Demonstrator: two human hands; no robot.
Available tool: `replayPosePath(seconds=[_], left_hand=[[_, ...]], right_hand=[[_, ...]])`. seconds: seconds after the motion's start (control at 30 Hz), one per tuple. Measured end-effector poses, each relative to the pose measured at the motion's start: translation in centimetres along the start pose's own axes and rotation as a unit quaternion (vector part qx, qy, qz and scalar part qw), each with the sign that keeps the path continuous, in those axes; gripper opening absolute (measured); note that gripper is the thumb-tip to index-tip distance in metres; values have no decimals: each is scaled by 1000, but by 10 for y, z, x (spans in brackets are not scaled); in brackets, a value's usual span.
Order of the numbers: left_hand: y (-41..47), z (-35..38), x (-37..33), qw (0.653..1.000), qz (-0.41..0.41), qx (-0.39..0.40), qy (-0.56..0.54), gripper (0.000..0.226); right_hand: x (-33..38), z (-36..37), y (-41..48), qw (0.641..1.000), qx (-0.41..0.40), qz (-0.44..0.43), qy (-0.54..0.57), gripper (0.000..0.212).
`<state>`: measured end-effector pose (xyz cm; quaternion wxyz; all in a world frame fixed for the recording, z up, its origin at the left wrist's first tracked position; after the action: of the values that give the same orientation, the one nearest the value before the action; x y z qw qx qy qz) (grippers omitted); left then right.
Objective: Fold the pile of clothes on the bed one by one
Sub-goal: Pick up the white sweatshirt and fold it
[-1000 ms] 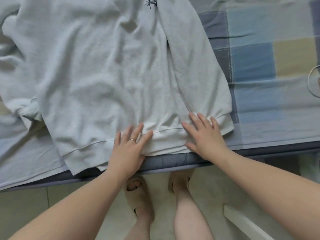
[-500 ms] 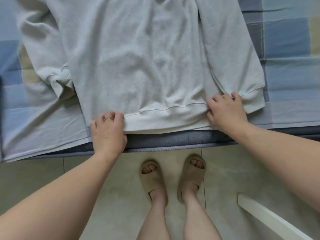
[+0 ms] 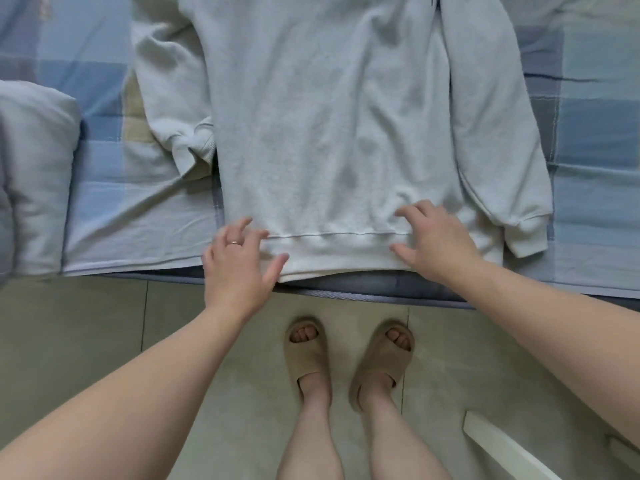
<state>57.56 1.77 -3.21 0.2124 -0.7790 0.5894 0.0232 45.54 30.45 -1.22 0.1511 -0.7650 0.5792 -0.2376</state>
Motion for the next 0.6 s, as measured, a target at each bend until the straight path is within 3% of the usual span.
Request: replayPosePath(seconds=[0.07,0.13,0.33,0.43,0.6], left_hand=[[4,-4,18,975,-168,-15,-141,52],[11,-3,31,913,-272,-5,-303,50],[31,12,34,811,-266,101,-511,29],[32,11,35,779,-297,91,-545,26],[23,2,36,623,-368,128,-678,33]], right_hand=[[45,9,8,996,27,-71,43,66],[83,31,19,989,76,-115,48,75],[128,80,37,983,166,-78,-9,89],[125,78,31,980,181,-81,-35,96],[116,77,29,983,94,-120,-98,66]])
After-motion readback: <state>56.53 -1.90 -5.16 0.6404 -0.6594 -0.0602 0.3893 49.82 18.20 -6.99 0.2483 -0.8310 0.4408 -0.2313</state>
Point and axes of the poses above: each hand's wrist, its own y-axis towards the middle knuckle, its own z-axis out of the palm, x = y × z, the point moved 2 cm from there along y, towards the middle knuckle, and after that the axes turned 5 degrees about z, right-handed, at the moved point
